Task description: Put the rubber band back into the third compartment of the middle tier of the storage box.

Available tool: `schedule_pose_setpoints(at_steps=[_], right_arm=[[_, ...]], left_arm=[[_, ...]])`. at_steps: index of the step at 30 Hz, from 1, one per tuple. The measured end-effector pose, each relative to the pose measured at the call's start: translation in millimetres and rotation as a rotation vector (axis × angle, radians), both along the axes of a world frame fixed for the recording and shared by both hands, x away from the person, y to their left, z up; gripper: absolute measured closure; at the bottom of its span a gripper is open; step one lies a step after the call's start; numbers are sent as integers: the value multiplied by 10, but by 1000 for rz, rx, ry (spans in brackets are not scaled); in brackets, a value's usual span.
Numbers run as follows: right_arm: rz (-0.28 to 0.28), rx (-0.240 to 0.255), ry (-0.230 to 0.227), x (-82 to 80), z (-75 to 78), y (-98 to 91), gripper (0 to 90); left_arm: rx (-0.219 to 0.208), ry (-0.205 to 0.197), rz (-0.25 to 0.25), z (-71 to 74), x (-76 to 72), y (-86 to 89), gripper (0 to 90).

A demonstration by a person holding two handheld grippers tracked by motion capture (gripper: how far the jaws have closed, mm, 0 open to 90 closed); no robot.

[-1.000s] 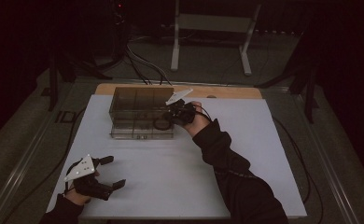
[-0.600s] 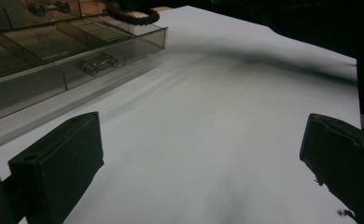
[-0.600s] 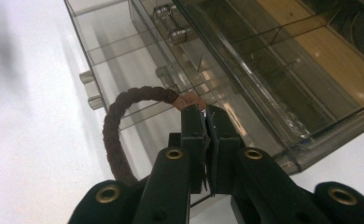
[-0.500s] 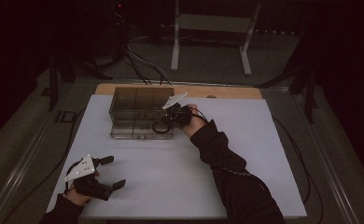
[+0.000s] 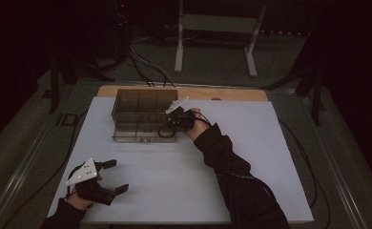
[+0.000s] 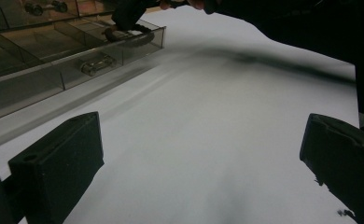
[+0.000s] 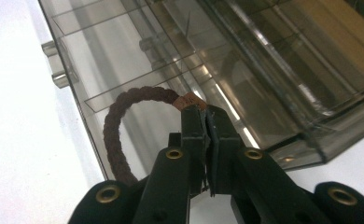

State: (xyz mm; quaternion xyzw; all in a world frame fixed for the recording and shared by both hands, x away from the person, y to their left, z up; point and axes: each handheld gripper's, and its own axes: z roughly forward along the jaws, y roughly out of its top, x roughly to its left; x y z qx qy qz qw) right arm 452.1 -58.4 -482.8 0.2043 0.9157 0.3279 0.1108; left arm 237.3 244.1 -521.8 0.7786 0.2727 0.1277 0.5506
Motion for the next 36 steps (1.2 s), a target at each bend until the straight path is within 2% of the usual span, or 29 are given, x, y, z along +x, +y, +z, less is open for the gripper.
schedule_pose_setpoints(at_steps=[7, 22, 27, 32, 36], right_arm=[[-3, -31, 10, 1, -55, 62, 865], [-34, -53, 27, -16, -60, 124, 856], [-45, -37, 27, -23, -34, 114, 845], [-47, 13, 31, -61, 63, 73, 712], [-45, 33, 35, -80, 103, 54, 654]], left_arm=[[0, -1, 1, 0, 1, 1, 2], [5, -6, -2, 5, -2, -3, 2], [3, -5, 0, 7, -5, -6, 2], [7, -4, -2, 2, 0, -8, 2], [6, -8, -1, 6, -2, -5, 2]])
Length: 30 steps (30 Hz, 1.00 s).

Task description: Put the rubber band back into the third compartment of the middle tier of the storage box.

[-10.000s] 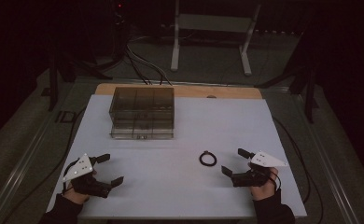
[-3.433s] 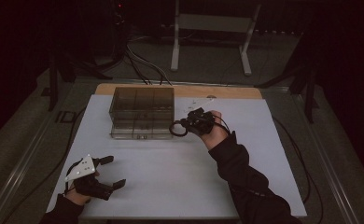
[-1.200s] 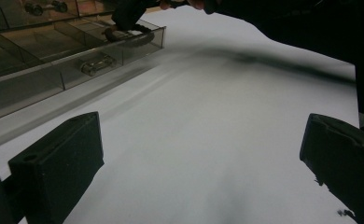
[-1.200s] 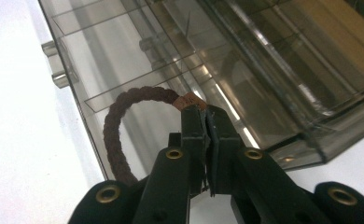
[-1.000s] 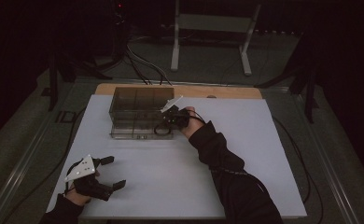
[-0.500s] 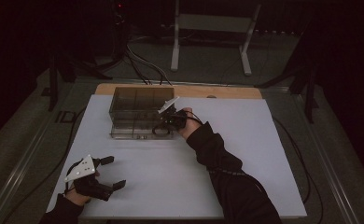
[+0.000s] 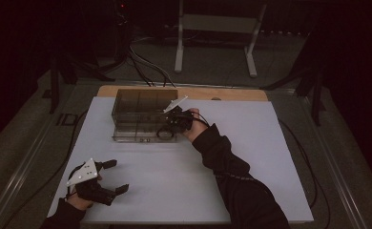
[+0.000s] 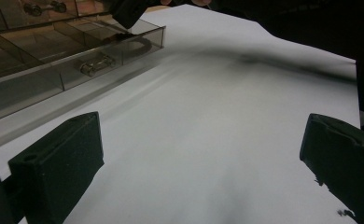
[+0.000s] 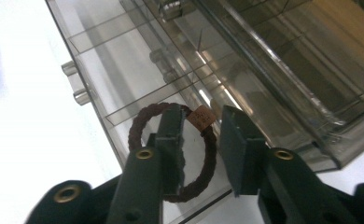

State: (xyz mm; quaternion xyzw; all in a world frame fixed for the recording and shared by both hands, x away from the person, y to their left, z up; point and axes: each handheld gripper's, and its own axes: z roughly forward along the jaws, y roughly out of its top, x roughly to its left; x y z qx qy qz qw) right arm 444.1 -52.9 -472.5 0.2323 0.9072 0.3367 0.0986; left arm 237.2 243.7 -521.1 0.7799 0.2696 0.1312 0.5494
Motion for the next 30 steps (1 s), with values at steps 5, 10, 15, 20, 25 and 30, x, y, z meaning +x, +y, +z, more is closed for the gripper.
schedule_pose_setpoints(at_steps=[5, 10, 15, 20, 25, 30], right_arm=[[8, 44, 11, -63, 89, -22, 511], [8, 73, 8, -130, 160, -37, 382], [4, 101, 10, -182, 238, -66, 290], [-5, 115, 7, -217, 295, -85, 236], [-24, 117, -22, -282, 356, -111, 136], [-48, 132, -43, -328, 435, -177, 88]], left_arm=[[2, -2, -1, -1, 1, -3, 2], [0, 0, -2, 0, 1, -1, 2], [-2, 1, -2, 3, -4, -7, 2], [1, 0, -3, 1, -2, -8, 2], [-2, 1, -1, 0, -1, -2, 2], [1, 0, -4, 0, -2, -3, 2]])
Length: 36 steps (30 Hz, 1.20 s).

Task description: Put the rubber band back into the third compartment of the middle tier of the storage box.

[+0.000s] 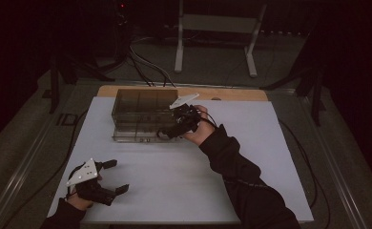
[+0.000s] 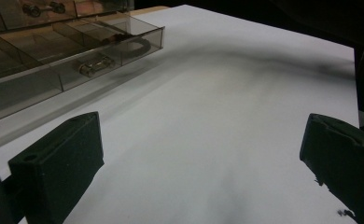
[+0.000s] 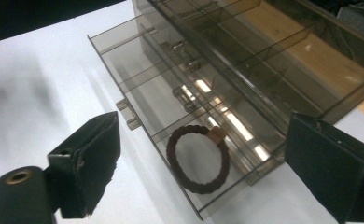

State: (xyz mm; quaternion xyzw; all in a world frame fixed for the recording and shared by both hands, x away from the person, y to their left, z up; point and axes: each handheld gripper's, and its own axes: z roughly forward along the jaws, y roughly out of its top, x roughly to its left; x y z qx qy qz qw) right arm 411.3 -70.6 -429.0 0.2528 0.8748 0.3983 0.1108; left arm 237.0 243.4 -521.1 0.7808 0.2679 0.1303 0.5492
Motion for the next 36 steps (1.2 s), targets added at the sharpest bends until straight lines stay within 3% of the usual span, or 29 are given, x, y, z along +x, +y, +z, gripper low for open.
schedule_pose_setpoints(at_steps=[4, 6, 11, 18, 36], right_arm=[[-1, -1, -10, -17, 29, -23, 73], [-7, 5, -20, -50, 86, -70, 4], [3, 38, -22, -72, 135, -150, 0], [-31, 77, -46, -114, 179, -324, 0], [-112, 81, -61, -228, 51, -717, 0]], left_arm=[[-5, 0, 1, 2, -2, 0, 2], [-1, -1, 0, 1, -1, -3, 2], [-2, 0, 0, 0, 0, 0, 2], [-2, 0, -1, 0, 1, -2, 2], [-4, 0, -2, 1, -5, -6, 2]])
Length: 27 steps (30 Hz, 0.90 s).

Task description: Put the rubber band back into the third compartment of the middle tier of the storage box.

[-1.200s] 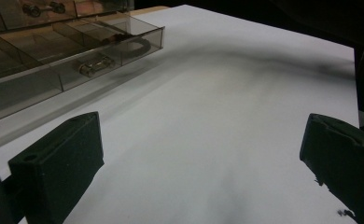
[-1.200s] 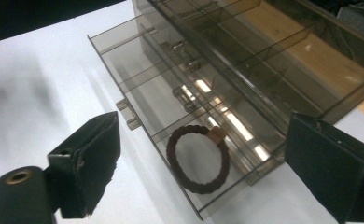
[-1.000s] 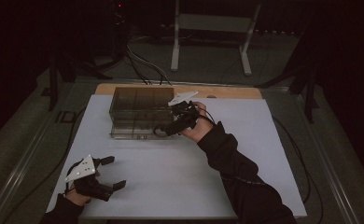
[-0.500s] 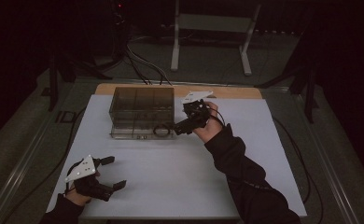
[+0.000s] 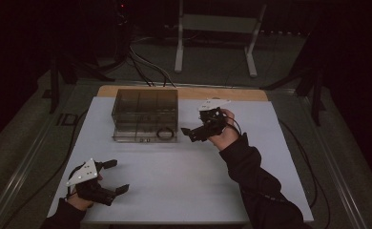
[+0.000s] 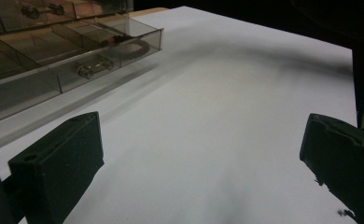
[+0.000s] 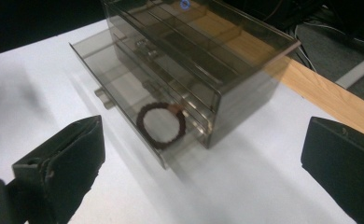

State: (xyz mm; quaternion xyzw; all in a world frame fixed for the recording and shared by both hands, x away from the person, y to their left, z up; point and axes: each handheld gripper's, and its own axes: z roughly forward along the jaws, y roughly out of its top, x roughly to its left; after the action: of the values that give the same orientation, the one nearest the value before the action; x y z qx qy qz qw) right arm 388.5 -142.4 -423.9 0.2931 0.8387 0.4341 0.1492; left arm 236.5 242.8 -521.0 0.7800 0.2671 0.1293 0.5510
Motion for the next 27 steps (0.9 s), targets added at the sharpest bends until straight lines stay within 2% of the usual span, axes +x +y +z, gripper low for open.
schedule_pose_setpoints(at_steps=[9, 10, 27], right_arm=[[-24, 4, 5, -73, -135, -160, 0], [-30, 10, 10, -109, -198, -221, 0], [-49, 38, 35, -364, -580, -482, 0]], left_arm=[[-2, -2, -1, 3, -2, 0, 2], [-2, -2, -1, 3, -1, 1, 2], [2, 0, 0, -7, 2, -2, 2]])
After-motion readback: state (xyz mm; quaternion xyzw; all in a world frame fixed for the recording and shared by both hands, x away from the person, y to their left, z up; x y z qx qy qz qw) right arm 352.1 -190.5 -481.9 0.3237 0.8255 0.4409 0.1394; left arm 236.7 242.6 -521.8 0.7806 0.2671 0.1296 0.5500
